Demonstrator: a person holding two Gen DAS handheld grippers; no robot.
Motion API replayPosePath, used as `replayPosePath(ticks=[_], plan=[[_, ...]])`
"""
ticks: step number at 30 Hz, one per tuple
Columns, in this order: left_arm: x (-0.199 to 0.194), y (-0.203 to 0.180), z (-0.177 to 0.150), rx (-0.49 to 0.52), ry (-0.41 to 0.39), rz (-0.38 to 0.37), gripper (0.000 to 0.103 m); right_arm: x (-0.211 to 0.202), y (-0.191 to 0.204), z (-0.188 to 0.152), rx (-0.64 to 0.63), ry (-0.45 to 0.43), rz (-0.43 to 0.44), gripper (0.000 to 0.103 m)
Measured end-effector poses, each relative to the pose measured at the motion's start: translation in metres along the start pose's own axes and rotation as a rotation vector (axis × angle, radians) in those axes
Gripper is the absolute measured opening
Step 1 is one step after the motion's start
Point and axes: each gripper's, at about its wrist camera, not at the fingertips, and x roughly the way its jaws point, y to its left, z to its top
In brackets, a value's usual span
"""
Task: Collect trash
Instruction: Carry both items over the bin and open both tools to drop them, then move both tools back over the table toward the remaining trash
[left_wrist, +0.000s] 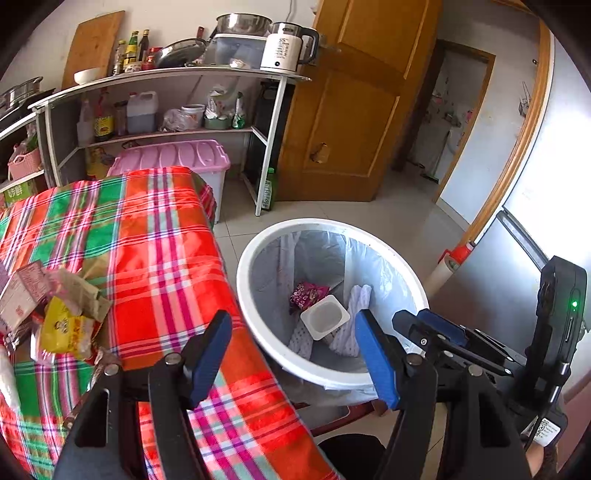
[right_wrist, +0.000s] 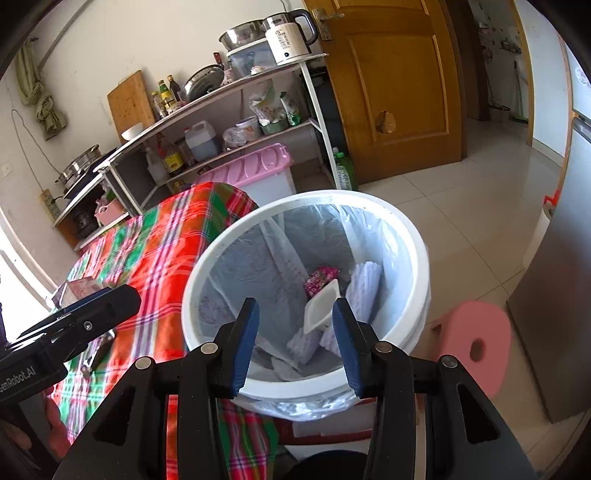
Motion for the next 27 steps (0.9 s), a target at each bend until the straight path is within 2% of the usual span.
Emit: replayPosePath(ticks=[3,7,13,27], plan=[[-0.013,0.008,-0.006,0.006,-0.03,0.042,0.071,-0.004,0.01,-0.002,-0.015,-0.012,0.013,0.043],[-0.029,0.027,-0.01,-0.043,-0.055,0.051,0.071,-0.007,0.027,-0.006,-0.037,-0.014,0.04,0.044],[-0.053,0.055,-0.021,-0.084,-0.088,0.107,0.071,-0.009,0.052,-0.013,-0.074,-0.012,0.083,0.05],[-0.1,0.144,-0.054,-0.25,-0.127,0.26,0.072,0.005,0.116,-0.025,-0.188,0.014,0.161,0.053]])
